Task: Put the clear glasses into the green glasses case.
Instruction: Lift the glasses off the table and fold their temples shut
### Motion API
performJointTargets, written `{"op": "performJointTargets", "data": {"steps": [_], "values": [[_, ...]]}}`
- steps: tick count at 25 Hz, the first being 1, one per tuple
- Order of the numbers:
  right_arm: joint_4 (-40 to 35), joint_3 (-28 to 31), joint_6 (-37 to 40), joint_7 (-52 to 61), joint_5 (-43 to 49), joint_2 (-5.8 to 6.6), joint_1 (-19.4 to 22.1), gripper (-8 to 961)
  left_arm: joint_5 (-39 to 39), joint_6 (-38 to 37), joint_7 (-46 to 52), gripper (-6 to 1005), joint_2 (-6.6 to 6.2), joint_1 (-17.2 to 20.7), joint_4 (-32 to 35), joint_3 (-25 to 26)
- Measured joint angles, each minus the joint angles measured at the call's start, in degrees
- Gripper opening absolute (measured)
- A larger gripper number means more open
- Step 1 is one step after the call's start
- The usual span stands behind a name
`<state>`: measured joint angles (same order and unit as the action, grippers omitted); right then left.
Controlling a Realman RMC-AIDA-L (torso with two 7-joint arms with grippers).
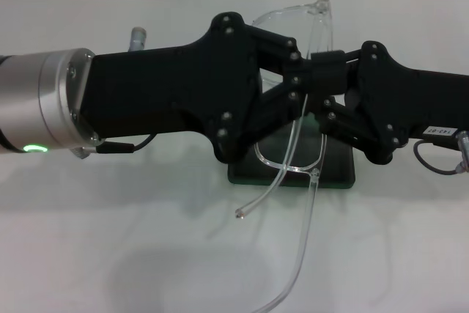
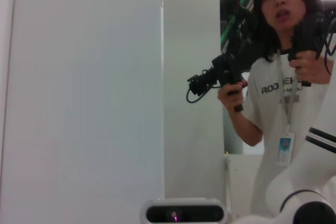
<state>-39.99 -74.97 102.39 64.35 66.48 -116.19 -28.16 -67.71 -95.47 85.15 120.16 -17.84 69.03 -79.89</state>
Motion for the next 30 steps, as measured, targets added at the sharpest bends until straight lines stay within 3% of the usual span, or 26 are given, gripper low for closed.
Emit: {"op": "performJointTargets", "data": {"steps": [7,30], "values": [[0.1,0.0,-0.3,-0.1,-0.1,0.0,-0.1,114,1.6,0.1,-3.3,25,0.07,-0.5,-3.3,0.0],[2.8,0.2,-1.7,-1.0,-1.5,0.06,-0.6,113,2.9,2.2,-8.4,25,0.21,1.5,-3.1,-3.5]]}}
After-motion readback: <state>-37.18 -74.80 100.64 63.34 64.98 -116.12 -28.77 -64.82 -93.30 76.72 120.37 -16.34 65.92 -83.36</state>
